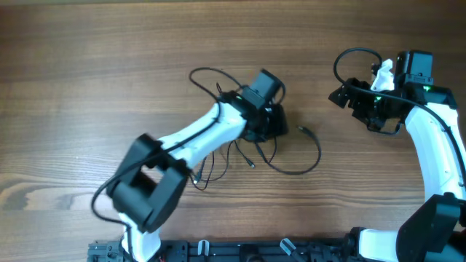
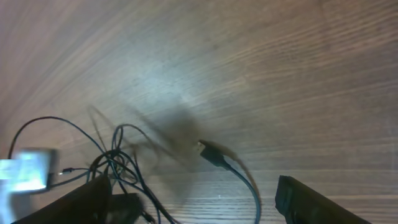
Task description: Untangle cables
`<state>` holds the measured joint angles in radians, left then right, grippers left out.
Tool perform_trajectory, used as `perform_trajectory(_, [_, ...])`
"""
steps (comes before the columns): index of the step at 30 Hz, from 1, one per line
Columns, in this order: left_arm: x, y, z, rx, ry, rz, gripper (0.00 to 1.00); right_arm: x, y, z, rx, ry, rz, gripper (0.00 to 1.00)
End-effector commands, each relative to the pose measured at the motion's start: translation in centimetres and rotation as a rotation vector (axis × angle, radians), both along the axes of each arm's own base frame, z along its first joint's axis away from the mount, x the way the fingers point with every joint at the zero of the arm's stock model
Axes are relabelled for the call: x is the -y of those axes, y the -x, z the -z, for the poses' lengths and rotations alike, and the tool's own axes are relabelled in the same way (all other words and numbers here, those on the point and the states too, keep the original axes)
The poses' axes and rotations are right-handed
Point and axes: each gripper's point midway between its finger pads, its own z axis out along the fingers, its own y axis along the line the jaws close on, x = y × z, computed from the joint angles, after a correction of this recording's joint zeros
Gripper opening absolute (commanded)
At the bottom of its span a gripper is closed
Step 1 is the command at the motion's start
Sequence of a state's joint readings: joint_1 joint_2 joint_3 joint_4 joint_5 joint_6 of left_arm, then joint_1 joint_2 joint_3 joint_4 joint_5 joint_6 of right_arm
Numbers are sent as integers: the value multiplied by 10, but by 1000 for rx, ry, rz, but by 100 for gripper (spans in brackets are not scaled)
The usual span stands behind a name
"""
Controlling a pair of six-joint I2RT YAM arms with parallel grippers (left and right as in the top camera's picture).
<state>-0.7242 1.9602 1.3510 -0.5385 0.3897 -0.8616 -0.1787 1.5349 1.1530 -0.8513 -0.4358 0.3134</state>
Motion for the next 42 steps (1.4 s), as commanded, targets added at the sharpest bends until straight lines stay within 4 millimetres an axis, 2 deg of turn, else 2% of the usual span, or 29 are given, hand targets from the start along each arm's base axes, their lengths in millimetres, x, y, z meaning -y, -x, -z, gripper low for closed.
perform_trajectory(1, [8, 5, 2, -14, -7, -15, 4, 4, -1, -7, 18, 25, 13, 90])
perform_trajectory(3, [9, 3, -11, 16, 17, 6, 4, 3, 0, -5, 12, 21, 11, 90])
perform_trajectory(5, [8, -2, -35, 76, 65, 53, 4, -2, 3, 1, 0, 9, 0, 90])
perform_trajectory(6, [7, -5, -58, 132, 112, 97, 4, -8, 5, 6, -2, -10, -16, 91])
perform_trajectory(9, [-1, -9, -107, 253, 192, 164, 4, -30, 12, 15, -1, -90, -74, 93])
perform_trajectory(13, [-37, -10, -165, 367, 227, 148, 4, -73, 21, 13, 118, -270, -284, 98])
perform_trajectory(17, [-78, -3, -205, 419, 233, 82, 4, -108, 23, -1, 295, -451, -441, 97])
perform_trajectory(19, [-86, 2, -215, 434, 237, 70, 4, -123, 26, -11, 380, -525, -513, 97])
perform_trajectory(22, [-90, 9, -223, 447, 242, 71, 4, -145, 32, -27, 469, -617, -615, 91])
perform_trajectory(27, [-91, 10, -224, 445, 241, 70, 4, -188, 45, -40, 559, -632, -792, 81])
perform_trajectory(31, [-92, 10, -224, 444, 240, 69, 4, -214, 52, -52, 653, -633, -904, 80])
perform_trajectory(35, [-102, 6, -221, 421, 226, 30, 4, -221, 50, -65, 697, -655, -921, 87])
perform_trajectory(42, [-124, -9, -219, 354, 227, -116, 4, -228, 58, -78, 760, -693, -997, 87])
